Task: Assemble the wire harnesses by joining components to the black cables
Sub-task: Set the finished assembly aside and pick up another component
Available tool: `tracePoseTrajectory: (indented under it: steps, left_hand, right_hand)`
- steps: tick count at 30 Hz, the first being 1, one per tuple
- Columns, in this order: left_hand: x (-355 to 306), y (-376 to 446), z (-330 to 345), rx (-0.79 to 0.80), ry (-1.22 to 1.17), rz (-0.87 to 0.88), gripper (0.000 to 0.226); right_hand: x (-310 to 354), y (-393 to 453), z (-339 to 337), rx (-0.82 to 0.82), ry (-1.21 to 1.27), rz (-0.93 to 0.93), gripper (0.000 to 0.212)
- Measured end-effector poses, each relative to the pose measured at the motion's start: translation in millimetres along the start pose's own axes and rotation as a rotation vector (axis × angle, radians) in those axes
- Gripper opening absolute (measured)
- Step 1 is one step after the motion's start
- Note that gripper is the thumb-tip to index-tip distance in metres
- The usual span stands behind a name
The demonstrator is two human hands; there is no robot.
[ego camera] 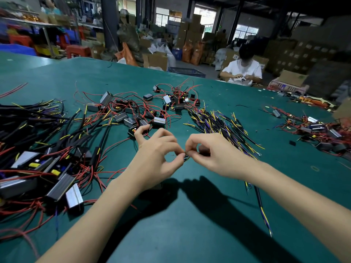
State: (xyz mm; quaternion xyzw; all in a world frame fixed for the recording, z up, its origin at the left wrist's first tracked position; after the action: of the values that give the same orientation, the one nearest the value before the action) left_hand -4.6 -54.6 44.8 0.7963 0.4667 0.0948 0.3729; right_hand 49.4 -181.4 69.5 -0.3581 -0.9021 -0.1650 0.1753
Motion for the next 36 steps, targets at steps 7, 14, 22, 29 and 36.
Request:
tracePoseTrajectory:
  steps: [7, 14, 22, 29, 36]
  left_hand:
    - [13.6, -1.2, 1.0, 0.025, -0.373, -0.3, 0.014]
    - [4.1, -0.4, -3.2, -0.057, -0.132, -0.164, 0.014]
    - [-4.7, 1.3, -2.2, -0.024, 0.215, 0.157, 0.012]
    - [2.9, -0.6, -2.4, 0.009, 0.27, 0.145, 0.015]
    - [4.7, -0.4, 3.2, 0.07, 0.283, 0.051, 0.022]
  right_hand:
    - [25.9, -19.8, 11.5, -0.519, -0.859, -0.555, 0.026]
    - [3.5, -2.5, 9.1, -0.179, -0.07, 0.129, 0.008]
    - [-25.4, 9.1, 21.3, 0.268, 0.615, 0.641, 0.011]
    - [-29.9, 18.5, 34.0, 0.298, 0.687, 0.621, 0.01]
    - [-32.7, 23.9, 34.7, 0.216, 0.656, 0.488, 0.007]
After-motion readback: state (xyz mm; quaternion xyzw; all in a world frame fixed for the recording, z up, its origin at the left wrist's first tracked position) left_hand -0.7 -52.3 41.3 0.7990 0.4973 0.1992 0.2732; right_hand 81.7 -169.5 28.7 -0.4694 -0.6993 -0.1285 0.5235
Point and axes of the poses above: each hand's wrist, its own y-axis towards the middle knuckle, its own z-axis out of the palm, x = y × z, the point moved 5 cm from there along y, towards the middle knuckle, and after that the axes turned 14 degrees about z, right-handed, at the moved point
